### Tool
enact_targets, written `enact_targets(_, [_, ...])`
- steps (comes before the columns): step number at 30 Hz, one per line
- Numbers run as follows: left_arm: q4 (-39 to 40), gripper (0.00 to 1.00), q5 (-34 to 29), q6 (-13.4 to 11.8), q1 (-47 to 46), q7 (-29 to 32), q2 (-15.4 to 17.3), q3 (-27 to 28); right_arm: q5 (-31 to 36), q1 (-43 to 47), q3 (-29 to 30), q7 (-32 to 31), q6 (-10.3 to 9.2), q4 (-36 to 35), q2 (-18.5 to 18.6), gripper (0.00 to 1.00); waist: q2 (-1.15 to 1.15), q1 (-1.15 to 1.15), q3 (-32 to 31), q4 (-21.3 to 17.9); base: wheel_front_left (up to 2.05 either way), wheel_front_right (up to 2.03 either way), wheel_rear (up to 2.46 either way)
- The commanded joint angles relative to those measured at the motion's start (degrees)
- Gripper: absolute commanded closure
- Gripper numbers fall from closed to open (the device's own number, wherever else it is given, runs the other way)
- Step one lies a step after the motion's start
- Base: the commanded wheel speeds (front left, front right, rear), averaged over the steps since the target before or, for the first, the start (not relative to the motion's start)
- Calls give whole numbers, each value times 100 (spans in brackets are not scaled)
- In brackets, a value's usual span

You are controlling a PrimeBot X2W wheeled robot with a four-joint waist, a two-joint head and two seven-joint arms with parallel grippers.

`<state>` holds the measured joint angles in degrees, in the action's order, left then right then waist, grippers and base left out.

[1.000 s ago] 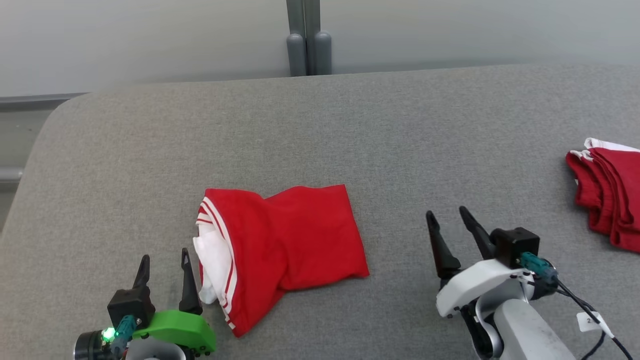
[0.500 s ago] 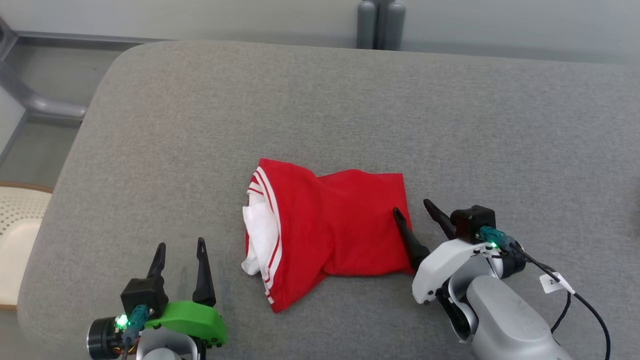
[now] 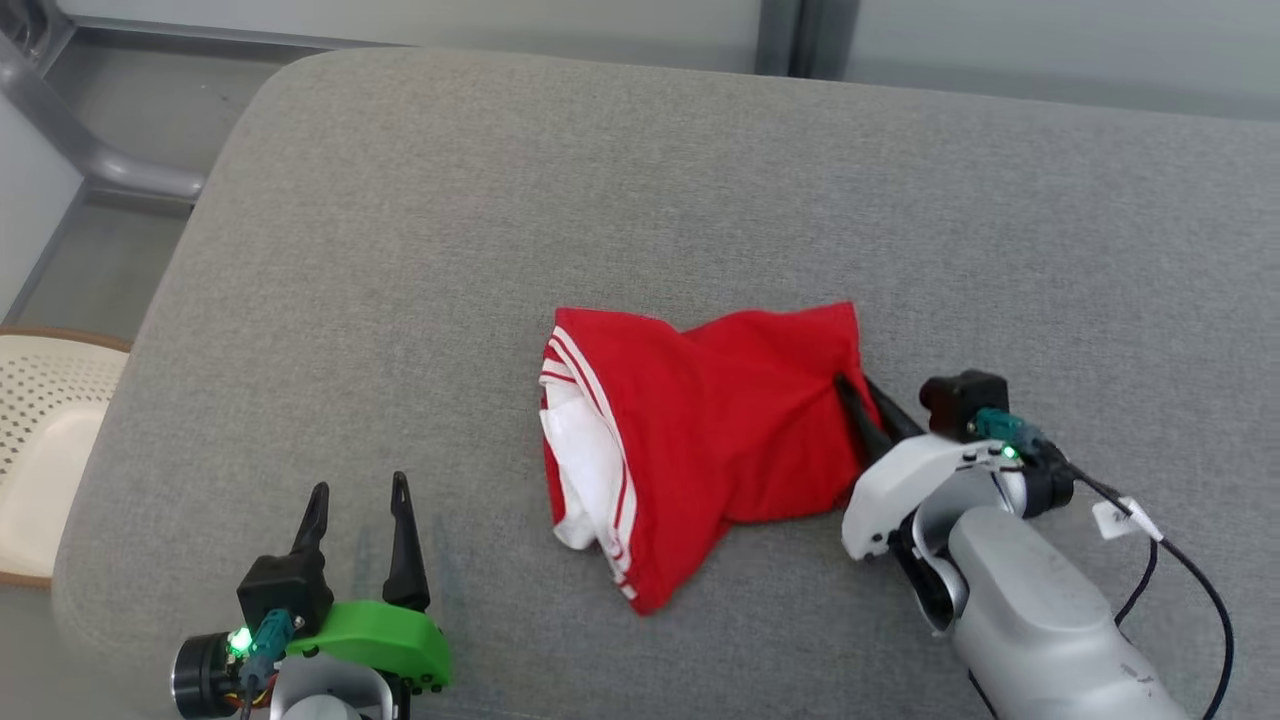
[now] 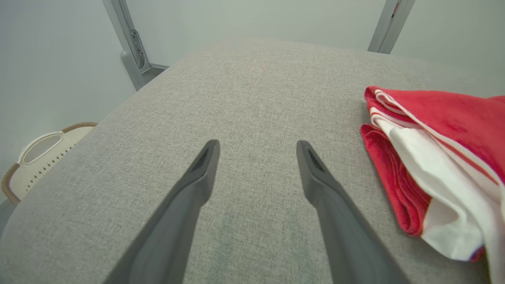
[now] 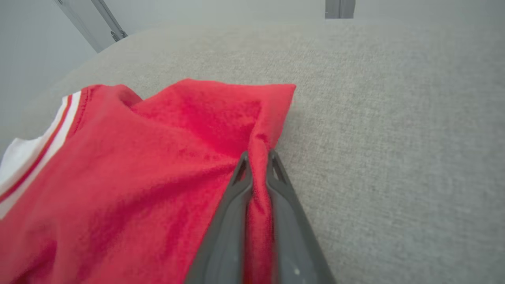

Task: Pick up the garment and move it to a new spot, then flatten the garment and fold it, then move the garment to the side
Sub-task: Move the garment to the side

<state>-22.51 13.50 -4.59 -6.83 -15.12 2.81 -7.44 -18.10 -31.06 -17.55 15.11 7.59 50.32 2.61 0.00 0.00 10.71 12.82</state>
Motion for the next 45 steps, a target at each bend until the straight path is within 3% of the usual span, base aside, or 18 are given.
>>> enact_targets(1, [18, 0, -16, 1, 7, 0, 22, 15, 49, -103, 98, 6, -16, -123, 48, 100, 0, 0, -127, -259, 0, 0, 0])
enact_targets(7, [21, 0, 11, 40, 72, 0, 21, 16, 97, -169, 198, 7, -15, -744, 40, 100, 0, 0, -355, -933, 0, 0, 0])
enact_targets(12, [30, 0, 26, 45, 105, 0, 22, -54, 34, -80, 52, 7, -15, -1188, 40, 100, 0, 0, -523, -1758, 0, 0, 0])
enact_targets(23, [64, 0, 1, 33, -87, 1, 23, -180, -372, 315, -298, 7, -15, -1538, 36, 100, 0, 0, -533, -3597, 0, 0, 0])
enact_targets(29, [34, 0, -94, 93, -142, 1, 25, -152, -506, 497, -387, 7, -15, -1610, 33, 100, 0, 0, -432, -4314, 0, 0, 0])
enact_targets(38, [-167, 0, -257, 257, -486, 1, 28, -318, -379, 636, 65, 7, -14, -1815, 27, 100, 0, 0, -119, -4433, 0, 0, 0])
enact_targets(45, [-139, 0, -439, 268, -492, 1, 28, -159, -221, 279, -59, 7, -13, -1665, 28, 100, 0, 0, 113, -4403, 0, 0, 0])
